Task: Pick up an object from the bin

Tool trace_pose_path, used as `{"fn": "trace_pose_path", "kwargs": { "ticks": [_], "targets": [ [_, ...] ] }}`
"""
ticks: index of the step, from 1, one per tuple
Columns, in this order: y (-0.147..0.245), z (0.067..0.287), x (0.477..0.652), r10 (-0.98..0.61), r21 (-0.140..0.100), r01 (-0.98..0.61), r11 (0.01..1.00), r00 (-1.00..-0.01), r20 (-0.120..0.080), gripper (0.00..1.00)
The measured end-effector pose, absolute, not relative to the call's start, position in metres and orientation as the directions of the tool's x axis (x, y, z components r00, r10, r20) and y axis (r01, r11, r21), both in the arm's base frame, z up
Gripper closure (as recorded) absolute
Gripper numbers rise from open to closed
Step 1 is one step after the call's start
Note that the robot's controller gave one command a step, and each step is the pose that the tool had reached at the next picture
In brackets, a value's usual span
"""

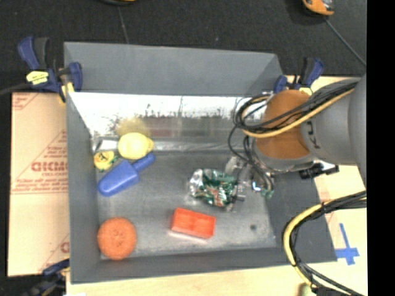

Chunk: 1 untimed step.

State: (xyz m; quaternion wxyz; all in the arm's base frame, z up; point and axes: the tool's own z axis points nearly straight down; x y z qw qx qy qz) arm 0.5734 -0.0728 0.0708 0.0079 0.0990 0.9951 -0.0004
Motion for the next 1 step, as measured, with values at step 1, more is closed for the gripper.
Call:
{"fn": "trace_pose_path", "kwargs": {
  "ticks": [1],
  "targets": [
    [-0.0593,0.0709,0.5811,0.263,-0.001,0.263,0.965,-0.965,-0.016,1.00]
  ]
}}
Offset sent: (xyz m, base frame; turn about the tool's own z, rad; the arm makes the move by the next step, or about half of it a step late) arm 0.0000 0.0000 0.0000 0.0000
